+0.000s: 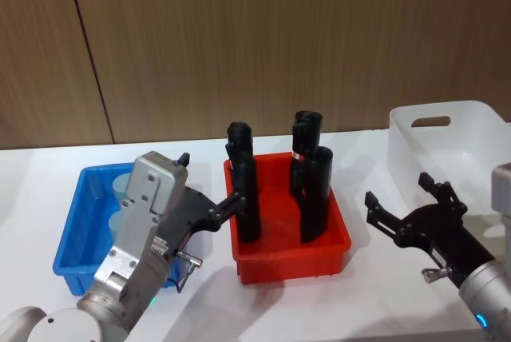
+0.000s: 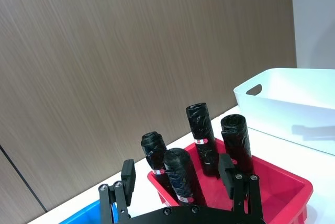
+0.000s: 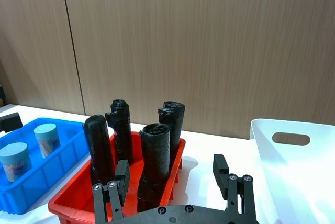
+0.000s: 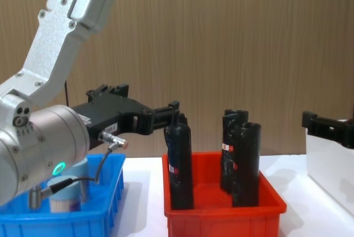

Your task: Pick the cotton swabs from the blue box and place them into the white box.

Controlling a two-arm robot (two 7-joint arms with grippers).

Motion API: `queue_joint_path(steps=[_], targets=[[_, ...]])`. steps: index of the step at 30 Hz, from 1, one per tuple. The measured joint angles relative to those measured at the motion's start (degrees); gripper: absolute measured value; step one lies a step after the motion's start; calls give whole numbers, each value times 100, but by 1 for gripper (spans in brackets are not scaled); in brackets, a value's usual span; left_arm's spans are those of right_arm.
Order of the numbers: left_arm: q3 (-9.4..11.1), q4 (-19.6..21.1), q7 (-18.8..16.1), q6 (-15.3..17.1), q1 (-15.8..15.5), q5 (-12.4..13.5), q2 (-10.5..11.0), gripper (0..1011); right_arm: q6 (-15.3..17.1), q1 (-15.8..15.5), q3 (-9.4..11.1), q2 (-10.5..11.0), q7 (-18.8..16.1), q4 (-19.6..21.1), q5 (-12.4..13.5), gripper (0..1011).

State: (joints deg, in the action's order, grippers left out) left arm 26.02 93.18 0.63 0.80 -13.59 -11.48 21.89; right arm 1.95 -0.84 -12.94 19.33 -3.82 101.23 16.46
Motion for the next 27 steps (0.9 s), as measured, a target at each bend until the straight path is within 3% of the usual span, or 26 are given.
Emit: queue_joint_path(steps=[17,27], targets=[[-23,-60,60,0,-37,-34,-20,1004,0,0,0,0,0,0,0,1002],[-121,-204,74,176,-108,-305,-55,1004,0,0,0,0,0,0,0,1002]])
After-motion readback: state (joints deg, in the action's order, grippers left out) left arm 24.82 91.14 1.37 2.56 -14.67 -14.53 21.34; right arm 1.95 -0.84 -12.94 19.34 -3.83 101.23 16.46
